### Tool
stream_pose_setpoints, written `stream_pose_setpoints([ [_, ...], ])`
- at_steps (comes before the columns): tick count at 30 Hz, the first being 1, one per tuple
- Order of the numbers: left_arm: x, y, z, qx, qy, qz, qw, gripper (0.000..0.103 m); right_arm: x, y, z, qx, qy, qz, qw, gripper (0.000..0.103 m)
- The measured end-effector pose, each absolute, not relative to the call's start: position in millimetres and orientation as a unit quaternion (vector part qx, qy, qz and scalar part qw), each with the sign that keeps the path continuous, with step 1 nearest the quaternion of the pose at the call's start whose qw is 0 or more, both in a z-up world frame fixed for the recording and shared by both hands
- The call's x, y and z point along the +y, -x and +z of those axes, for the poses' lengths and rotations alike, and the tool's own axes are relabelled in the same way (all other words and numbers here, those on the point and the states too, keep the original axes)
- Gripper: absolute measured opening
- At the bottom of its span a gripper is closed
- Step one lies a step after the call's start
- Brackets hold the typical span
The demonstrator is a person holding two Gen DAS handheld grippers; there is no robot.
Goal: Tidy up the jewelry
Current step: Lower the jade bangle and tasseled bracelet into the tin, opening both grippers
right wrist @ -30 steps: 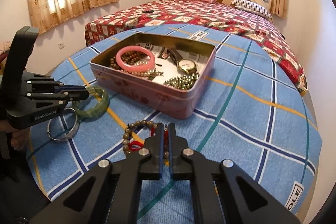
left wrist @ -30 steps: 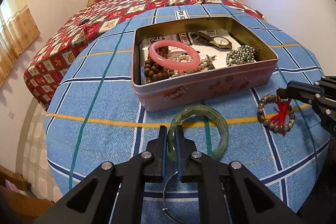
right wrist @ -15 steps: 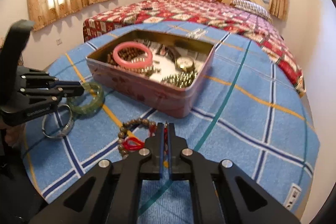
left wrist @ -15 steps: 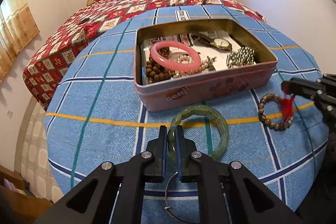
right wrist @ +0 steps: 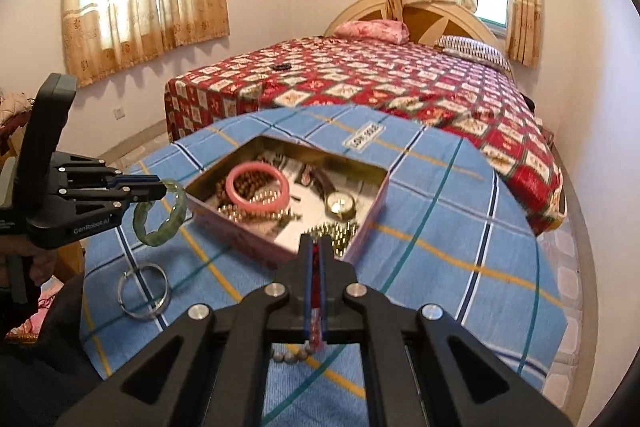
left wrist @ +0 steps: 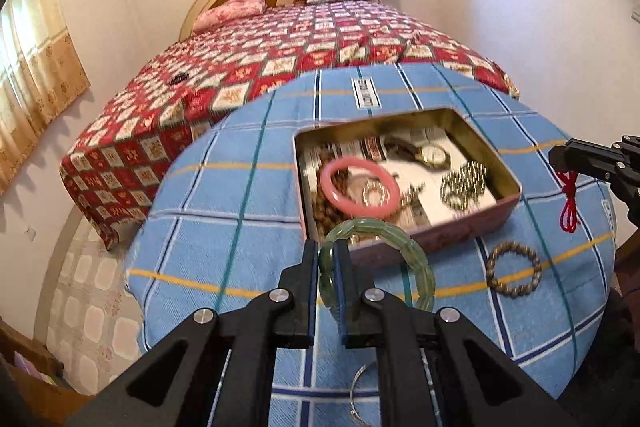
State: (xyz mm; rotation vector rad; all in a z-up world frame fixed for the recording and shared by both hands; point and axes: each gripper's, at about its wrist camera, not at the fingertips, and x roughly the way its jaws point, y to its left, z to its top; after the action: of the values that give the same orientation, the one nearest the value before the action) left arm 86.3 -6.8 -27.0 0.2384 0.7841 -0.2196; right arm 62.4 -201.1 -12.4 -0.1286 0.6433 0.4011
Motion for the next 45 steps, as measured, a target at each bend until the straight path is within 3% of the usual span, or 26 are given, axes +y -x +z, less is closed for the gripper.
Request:
stream_pose_setpoints([
  [16, -26.6, -141.0, -9.1, 0.363, -0.143, -0.095, 0.916, 0.007, -189.5, -118.1, -5.9, 0.303, 0.071, 0.201, 0.929, 0.004],
  [40, -39.2, -190.3, -47.9, 0.404, -0.162, -0.074, 0.897, 0.011, -189.5, -160.1, -48.2, 0.346, 0.054, 0.18, 0.919, 0.005],
  [42, -39.6, -189.3, -48.5, 0.403, -0.164, -0.073, 0.898, 0.019, -189.9, -158.3, -48.3, 0.344, 0.057, 0.178, 0.92, 0.009],
  [44, -40.0, -186.8, -47.2, 0.397, -0.166, -0.064, 0.9, 0.044, -192.1, -156.9, -48.6, 0.346, 0.052, 0.177, 0.92, 0.02],
  [45, -39.9, -184.6, -45.2, 0.39, -0.168, -0.059, 0.904, 0.062, -193.3, -155.1, -48.0, 0.344, 0.051, 0.174, 0.921, 0.026],
])
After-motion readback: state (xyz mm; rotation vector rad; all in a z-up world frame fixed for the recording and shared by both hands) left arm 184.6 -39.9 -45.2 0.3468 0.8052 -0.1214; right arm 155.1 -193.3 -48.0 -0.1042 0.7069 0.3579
